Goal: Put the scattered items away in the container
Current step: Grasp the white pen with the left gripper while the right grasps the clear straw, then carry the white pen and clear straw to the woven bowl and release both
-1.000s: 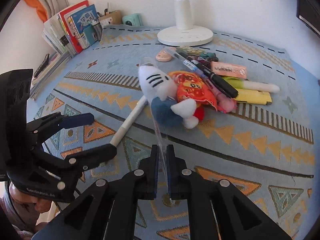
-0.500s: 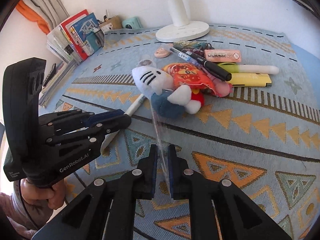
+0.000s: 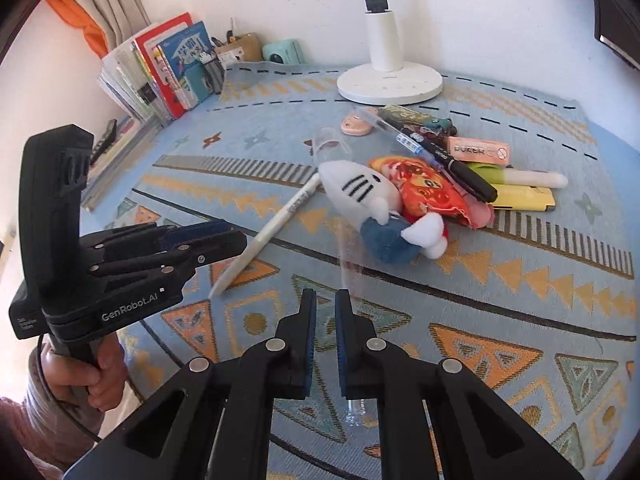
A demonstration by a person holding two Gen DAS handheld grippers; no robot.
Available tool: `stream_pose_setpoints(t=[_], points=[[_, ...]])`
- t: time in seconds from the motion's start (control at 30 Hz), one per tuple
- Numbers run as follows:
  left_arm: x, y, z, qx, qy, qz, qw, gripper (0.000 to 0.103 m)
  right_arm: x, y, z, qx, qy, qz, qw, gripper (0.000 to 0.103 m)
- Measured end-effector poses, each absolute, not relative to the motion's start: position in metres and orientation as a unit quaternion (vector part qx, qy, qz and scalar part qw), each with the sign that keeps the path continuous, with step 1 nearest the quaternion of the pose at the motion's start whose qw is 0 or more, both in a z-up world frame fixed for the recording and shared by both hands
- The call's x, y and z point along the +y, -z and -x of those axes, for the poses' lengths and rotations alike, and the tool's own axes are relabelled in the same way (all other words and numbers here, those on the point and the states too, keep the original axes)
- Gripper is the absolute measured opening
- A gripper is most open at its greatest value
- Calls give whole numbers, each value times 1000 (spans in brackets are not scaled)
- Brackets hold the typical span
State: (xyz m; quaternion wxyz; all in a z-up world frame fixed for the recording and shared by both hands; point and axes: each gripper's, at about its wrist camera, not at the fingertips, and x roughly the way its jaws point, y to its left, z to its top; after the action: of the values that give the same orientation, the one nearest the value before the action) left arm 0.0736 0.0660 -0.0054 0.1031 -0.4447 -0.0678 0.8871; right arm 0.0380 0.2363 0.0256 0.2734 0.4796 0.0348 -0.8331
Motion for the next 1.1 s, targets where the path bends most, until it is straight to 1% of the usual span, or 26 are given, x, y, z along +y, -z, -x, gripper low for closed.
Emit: stream_pose_setpoints(t=[0.03, 0.07, 0.1, 0.13, 0.17, 0.2, 0.27, 0.33, 0.37, 0.4, 0.43, 0.47, 0.5, 0.67, 0.87, 0.97, 1.1], points=[[70, 8, -71, -60, -887, 447, 100, 34, 238, -24, -37, 37, 832, -483, 270, 12], [73, 12, -68, -54, -885, 452, 100, 41, 239, -23, -36, 35, 832, -484, 269, 15], [75, 15, -64, -51, -882, 457, 102, 43, 241, -23, -35, 31, 833, -485, 265, 24], [78, 16, -62, -47, -881, 458, 106, 46, 241, -21, -33, 31, 834, -486, 258, 31], [82, 16, -60, -39, -880, 459, 112, 54, 240, -20, -32, 36, 837, -485, 251, 43], [86, 16, -58, -29, -879, 461, 115, 57, 238, -19, -30, 42, 840, -483, 244, 46], [93, 17, -57, -5, -880, 462, 109, 56, 232, -15, -25, 53, 843, -483, 232, 46], [97, 18, -58, 14, -884, 457, 98, 48, 226, -9, -20, 55, 841, -487, 229, 45], [98, 18, -58, 23, -886, 454, 92, 39, 222, -4, -18, 62, 837, -495, 223, 43], [97, 18, -60, 27, -888, 451, 88, 31, 218, -4, -20, 77, 846, -483, 213, 30], [95, 18, -61, 23, -888, 450, 91, 25, 212, -3, -24, 97, 846, -479, 211, 18], [93, 18, -62, 14, -887, 451, 100, 8, 206, -3, -28, 121, 849, -470, 208, 9], [91, 19, -63, 10, -887, 450, 104, 8, 202, -2, -32, 134, 849, -466, 211, 5], [87, 6, -78, 4, -900, 421, 115, 8, 201, -11, -39, 96, 841, -468, 254, 5], [64, -25, -93, -18, -916, 388, 98, 8, 204, -52, -49, 49, 847, -437, 299, 5], [60, -44, -98, -23, -923, 371, 98, 8, 212, -72, -52, 31, 857, -415, 303, 5], [73, -68, -99, -5, -931, 347, 108, 8, 231, -94, -55, 14, 876, -387, 286, 5]])
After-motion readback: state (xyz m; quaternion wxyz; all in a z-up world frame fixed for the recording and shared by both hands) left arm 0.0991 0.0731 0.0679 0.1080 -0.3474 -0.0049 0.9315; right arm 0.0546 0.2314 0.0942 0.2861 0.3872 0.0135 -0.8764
